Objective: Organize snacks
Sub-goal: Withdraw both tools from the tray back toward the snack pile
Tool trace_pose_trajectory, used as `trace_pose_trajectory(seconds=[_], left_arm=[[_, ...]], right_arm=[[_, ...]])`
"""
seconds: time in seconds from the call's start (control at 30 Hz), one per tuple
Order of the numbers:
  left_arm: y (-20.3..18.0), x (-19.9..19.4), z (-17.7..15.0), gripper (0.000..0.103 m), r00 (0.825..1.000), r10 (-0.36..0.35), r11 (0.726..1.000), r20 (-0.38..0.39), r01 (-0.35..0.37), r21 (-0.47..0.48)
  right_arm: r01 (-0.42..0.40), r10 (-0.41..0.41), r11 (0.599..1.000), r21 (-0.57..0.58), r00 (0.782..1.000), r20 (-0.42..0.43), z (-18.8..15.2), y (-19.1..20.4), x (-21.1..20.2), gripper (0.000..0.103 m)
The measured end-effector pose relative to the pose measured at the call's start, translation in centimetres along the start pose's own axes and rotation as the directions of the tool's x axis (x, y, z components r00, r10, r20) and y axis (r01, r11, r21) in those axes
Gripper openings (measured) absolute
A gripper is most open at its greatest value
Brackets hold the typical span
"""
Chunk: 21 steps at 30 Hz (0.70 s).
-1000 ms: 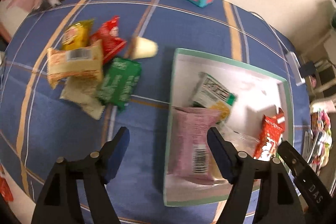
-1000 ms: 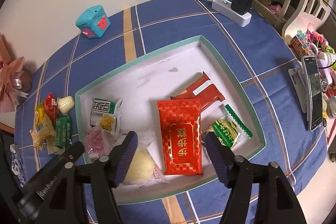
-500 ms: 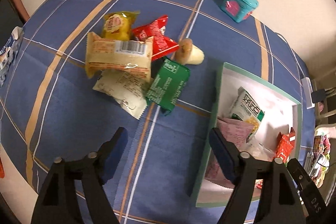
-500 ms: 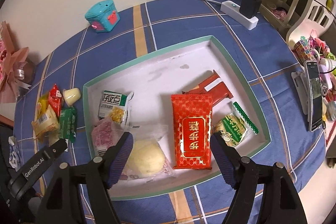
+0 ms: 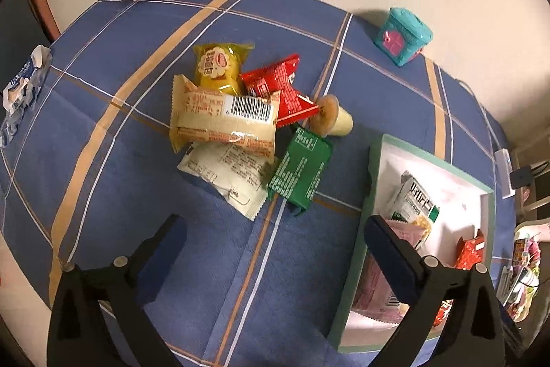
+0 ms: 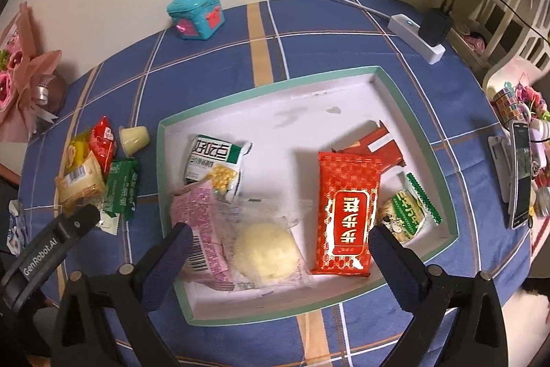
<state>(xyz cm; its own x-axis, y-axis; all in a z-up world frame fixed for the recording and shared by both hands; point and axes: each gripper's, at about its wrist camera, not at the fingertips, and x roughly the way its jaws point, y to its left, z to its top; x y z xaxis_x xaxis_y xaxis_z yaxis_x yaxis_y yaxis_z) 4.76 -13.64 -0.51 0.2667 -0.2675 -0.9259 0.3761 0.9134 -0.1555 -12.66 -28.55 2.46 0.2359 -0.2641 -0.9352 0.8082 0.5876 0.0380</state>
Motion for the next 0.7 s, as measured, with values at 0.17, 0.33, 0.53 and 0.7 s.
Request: trace_pose_trajectory(seconds=[0.17, 0.33, 0.53, 0.7], left_arm=[[0.7, -0.3, 0.3, 0.103, 0.999, -0.039, 0.999, 0.006, 0.039, -0.009], [1.7, -0.3, 0.6, 0.103, 0.997, -0.075, 0.996, -0.006, 0.075, -0.038], [3.3, -0.4, 1.0, 0.103, 0.999, -0.034, 0.998, -0.01, 0.034, -0.044], [4.8, -0.8, 1.6, 0.103, 1.0, 0.006, 0.999, 0.007, -0.005, -0.043]], right_arm=[[0.007, -0.007, 0.999, -0.035, 1.0, 0.002, -0.2, 1.5, 0.0, 0.103], [0.011, -0.01, 0.998, -0.07, 1.0, 0.005, -0.4, 3.2, -0.1, 0.103], [0.011, -0.01, 0.994, -0.108, 1.0, 0.01, -0.7, 5.2, 0.0, 0.103], [0.01, -0.009, 0.991, -0.133, 1.0, 0.009, -0.9, 6.6, 0.3, 0.103]])
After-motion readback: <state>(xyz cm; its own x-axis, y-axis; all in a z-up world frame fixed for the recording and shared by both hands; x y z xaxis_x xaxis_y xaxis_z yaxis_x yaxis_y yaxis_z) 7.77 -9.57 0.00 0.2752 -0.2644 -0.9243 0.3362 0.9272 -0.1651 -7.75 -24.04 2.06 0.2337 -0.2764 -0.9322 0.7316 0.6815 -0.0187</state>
